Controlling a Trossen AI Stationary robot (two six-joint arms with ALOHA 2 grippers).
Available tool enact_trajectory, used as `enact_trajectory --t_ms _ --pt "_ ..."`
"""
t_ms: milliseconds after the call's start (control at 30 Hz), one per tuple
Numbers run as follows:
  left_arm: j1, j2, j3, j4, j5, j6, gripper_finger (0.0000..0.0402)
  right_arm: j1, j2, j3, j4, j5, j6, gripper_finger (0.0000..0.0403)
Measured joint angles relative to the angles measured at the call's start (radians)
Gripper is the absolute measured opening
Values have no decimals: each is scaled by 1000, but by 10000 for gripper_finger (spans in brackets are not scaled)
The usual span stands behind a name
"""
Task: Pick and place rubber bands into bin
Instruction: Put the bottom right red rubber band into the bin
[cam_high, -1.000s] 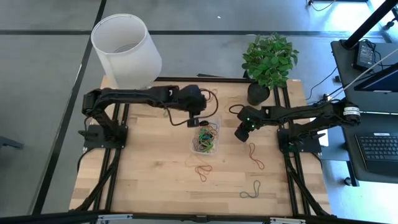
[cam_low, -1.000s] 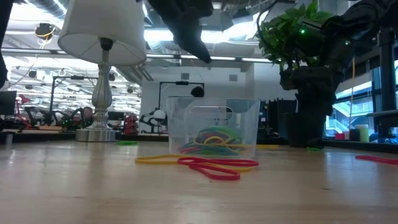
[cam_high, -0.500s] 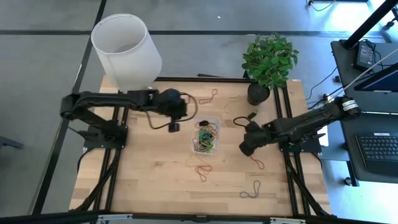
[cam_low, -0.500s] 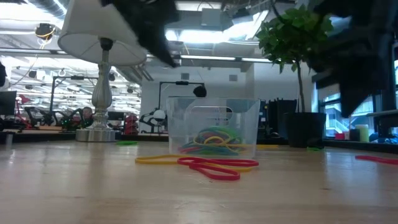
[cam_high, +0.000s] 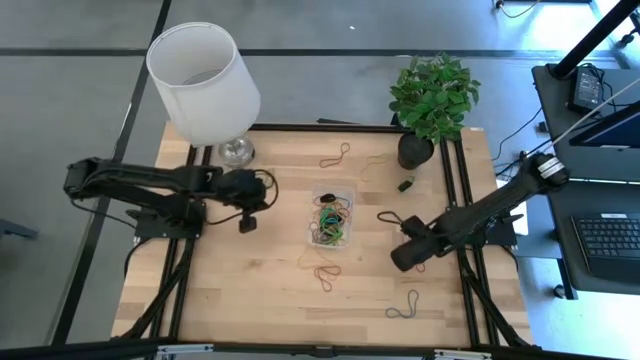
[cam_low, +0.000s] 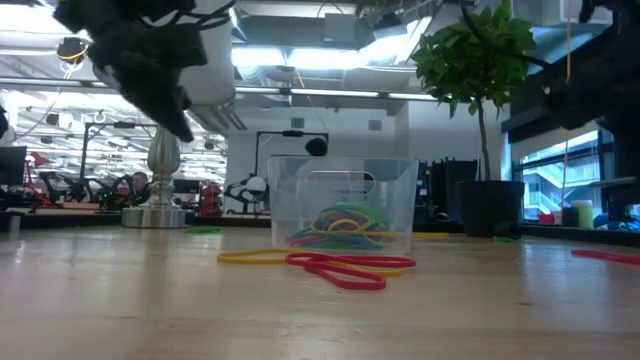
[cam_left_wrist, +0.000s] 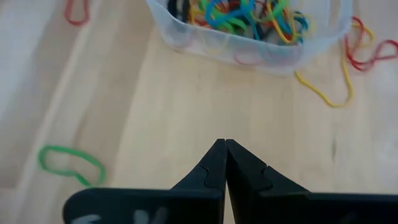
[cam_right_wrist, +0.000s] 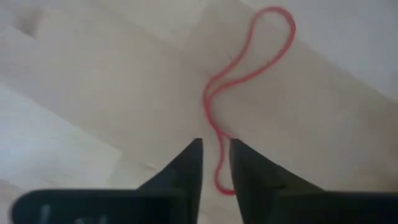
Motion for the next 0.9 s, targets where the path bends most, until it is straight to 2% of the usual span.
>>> enact_trajectory --t_ms 267,467,600,800,900 --pt "-77 -28 -43 8 -1 -36 2 5 154 -3 6 0 -38 157" --pt "-96 -28 -45 44 -5 -14 3 4 243 -7 62 -11 -63 173" --pt "-96 -28 -45 55 -6 -10 1 3 267 -19 106 -32 -64 144" --pt "-96 -28 -45 53 -6 -7 3 3 257 -12 131 -44 -35 29" --pt "-96 -28 -44 53 -6 -7 1 4 252 10 144 -57 -39 9"
